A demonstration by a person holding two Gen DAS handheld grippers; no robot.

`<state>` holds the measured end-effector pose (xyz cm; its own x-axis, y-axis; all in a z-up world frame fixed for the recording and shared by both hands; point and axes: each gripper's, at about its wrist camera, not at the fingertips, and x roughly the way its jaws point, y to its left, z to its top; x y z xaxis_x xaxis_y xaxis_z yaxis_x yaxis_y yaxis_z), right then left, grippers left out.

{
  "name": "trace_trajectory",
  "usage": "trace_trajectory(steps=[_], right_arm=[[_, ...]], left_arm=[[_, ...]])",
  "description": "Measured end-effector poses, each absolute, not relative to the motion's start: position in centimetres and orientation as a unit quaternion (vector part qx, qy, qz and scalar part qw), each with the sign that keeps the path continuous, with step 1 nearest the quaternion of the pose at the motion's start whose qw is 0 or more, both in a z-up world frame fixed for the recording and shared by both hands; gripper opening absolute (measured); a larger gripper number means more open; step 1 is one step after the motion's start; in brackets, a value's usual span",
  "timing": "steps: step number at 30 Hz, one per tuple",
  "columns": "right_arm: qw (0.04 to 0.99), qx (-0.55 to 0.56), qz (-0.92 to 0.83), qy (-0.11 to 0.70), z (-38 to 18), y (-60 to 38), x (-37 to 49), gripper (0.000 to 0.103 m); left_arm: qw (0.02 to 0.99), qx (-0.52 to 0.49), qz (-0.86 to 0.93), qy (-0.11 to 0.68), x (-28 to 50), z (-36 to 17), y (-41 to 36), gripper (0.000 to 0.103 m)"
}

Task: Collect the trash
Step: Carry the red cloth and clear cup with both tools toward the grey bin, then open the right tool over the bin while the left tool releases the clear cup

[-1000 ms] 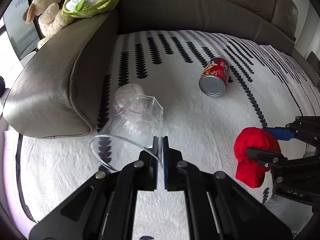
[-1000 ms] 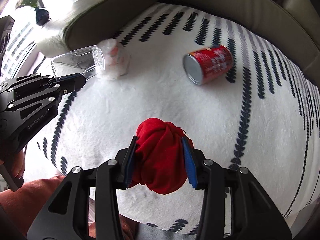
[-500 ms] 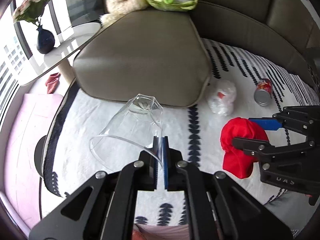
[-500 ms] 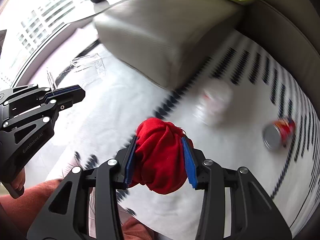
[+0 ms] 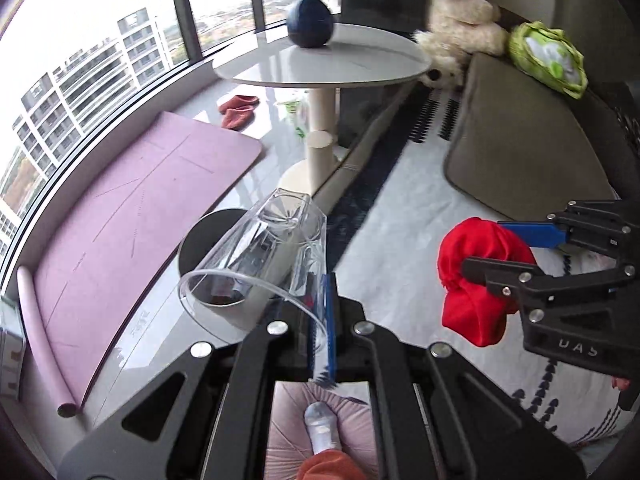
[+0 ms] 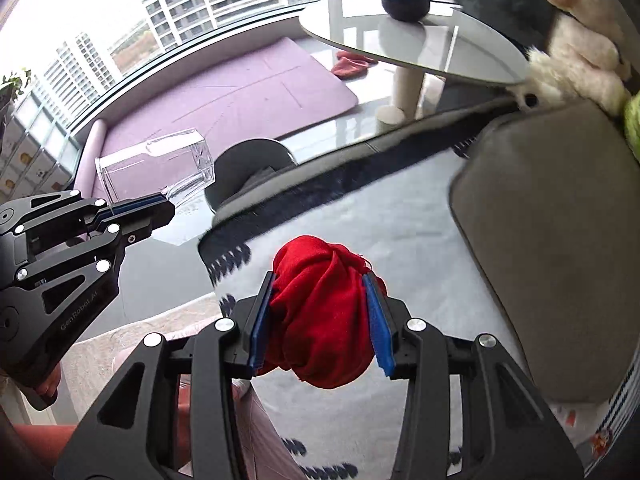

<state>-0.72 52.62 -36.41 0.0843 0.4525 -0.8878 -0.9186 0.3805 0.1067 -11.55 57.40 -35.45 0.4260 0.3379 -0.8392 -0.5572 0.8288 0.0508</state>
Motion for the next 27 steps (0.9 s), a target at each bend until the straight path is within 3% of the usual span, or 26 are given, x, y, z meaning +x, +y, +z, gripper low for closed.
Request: trace_trajectory(steps=[11,14,17,18,27], right_arm=[[0.658,-0.246,0.582,0.409,-37.9,70.0,-2.6,0.041],[0.660,-0.230,0.586,0.410,-38.7,73.7,-1.5,0.045],[0.662,-0.216,0.588,0.412,-39.0,76.2,-1.0,0.065],[0.663,-0.214,0.589,0.410,-38.9,76.4,-1.1,0.067],[0.664,-0.227,0.575,0.421,-39.1,75.4,-0.4,0.067]], left_arm=[[0.796,-0.151,0.377,0.449,-16.4,-36.9,68.5,0.004],[0.794,-0.151,0.382,0.449,-16.7,-37.4,70.1,0.004],[0.793,-0.155,0.382,0.449,-16.4,-37.7,71.2,0.004],[0.793,-0.154,0.382,0.449,-16.3,-37.8,71.5,0.004],[0.796,-0.158,0.374,0.448,-16.1,-37.8,72.9,0.004]])
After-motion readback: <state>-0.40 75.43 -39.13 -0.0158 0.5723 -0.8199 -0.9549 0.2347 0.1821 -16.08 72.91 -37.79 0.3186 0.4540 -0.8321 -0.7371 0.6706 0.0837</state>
